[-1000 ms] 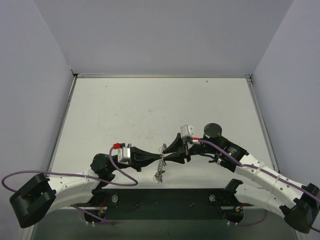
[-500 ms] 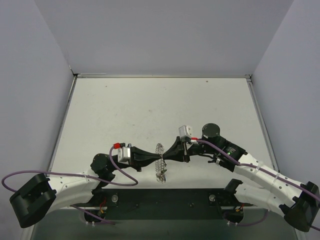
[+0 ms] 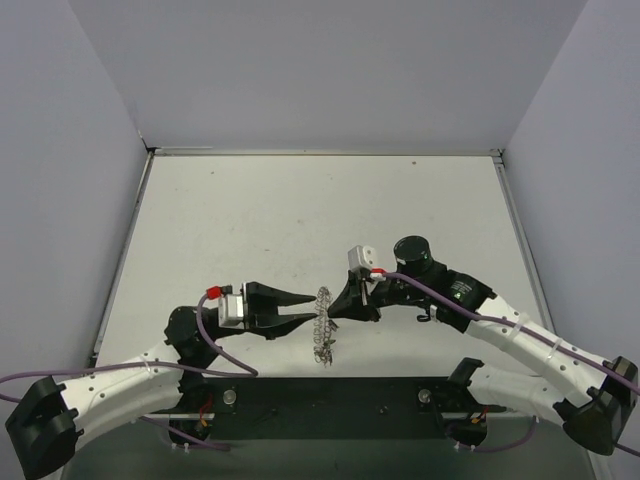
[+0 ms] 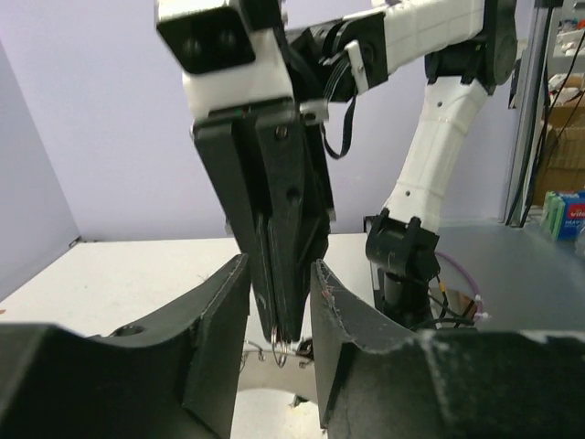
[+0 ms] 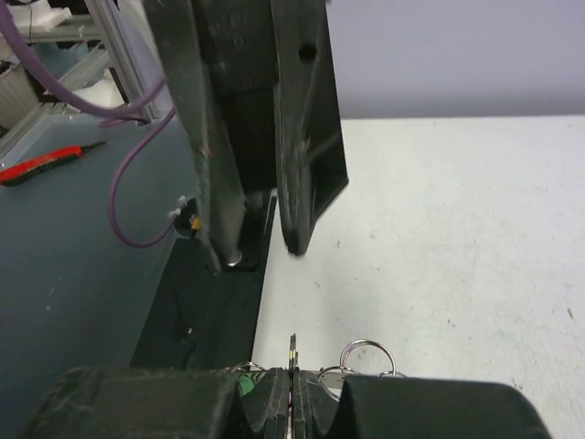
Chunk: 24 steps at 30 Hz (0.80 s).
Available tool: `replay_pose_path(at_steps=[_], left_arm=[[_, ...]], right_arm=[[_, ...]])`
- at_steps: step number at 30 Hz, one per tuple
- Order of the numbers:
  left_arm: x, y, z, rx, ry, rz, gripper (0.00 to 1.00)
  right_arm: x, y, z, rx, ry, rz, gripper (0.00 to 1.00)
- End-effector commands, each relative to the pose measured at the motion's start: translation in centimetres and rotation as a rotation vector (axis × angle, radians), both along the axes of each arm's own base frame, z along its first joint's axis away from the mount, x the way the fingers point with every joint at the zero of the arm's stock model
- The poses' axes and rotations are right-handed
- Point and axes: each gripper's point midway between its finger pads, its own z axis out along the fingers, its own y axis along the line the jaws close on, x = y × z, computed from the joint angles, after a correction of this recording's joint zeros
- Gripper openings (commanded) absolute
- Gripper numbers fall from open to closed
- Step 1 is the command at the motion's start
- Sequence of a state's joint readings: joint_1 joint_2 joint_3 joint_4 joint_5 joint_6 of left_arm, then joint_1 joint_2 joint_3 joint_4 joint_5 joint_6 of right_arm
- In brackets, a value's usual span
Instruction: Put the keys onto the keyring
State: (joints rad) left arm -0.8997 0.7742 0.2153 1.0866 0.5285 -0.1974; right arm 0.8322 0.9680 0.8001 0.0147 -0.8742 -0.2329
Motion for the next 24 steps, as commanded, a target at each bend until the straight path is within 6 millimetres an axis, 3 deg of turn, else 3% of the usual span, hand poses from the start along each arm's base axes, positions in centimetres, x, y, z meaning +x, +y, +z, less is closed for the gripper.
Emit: replay_pose_path(at_steps=[1,2,12,14,15,17,19,20,22,24], left_arm=[[0.3,0.0,2.0,0.052,-0.005,0.021,0.43],[0.4,-0.1,0.9,0.116,0.016,0.026,0.45],[1.8,0.1,1.0,0.428,0.148,0.089,0.64],[1.4,0.0,-1.0,0.542,0.18,0.051,0.64],[1.2,-0.1,-0.1,0.547,0.176,0.041,0.64],[0.8,-0.3,-1.4,0.62,0.203,-0.002,0.62],[0.2,-0.5,-0.9,0.642,0.19,-0.046,0.59],[0.1,-0.7,-1.9,0.688,0.218,-0.068,0.56],[-0.4,-0.9,-1.3,0.707,0.206,-0.115,0.54],[-0.5,-1.2,-2.2,0.755,0.238,-0.146,0.51]], right_arm=[[-0.1,-0.4,0.6,-0.047,-0.03,0.025,0.0],[0.0,-0.5,0.5,-0.054,-0.028,0.027,0.0],[-0.3,-1.5,0.2,-0.152,-0.041,0.065,0.0],[-0.3,-1.4,0.4,-0.155,-0.043,0.073,0.0],[-0.5,-1.5,0.2,-0.164,-0.04,0.083,0.0],[-0.6,-1.4,0.5,-0.163,-0.038,0.099,0.0],[-0.8,-1.5,0.3,-0.182,-0.026,0.111,0.0],[-0.6,-1.4,0.4,-0.192,-0.023,0.106,0.0],[-0.7,-1.6,0.1,-0.218,-0.006,0.111,0.0],[-0.8,-1.5,0.0,-0.228,0.01,0.121,0.0]])
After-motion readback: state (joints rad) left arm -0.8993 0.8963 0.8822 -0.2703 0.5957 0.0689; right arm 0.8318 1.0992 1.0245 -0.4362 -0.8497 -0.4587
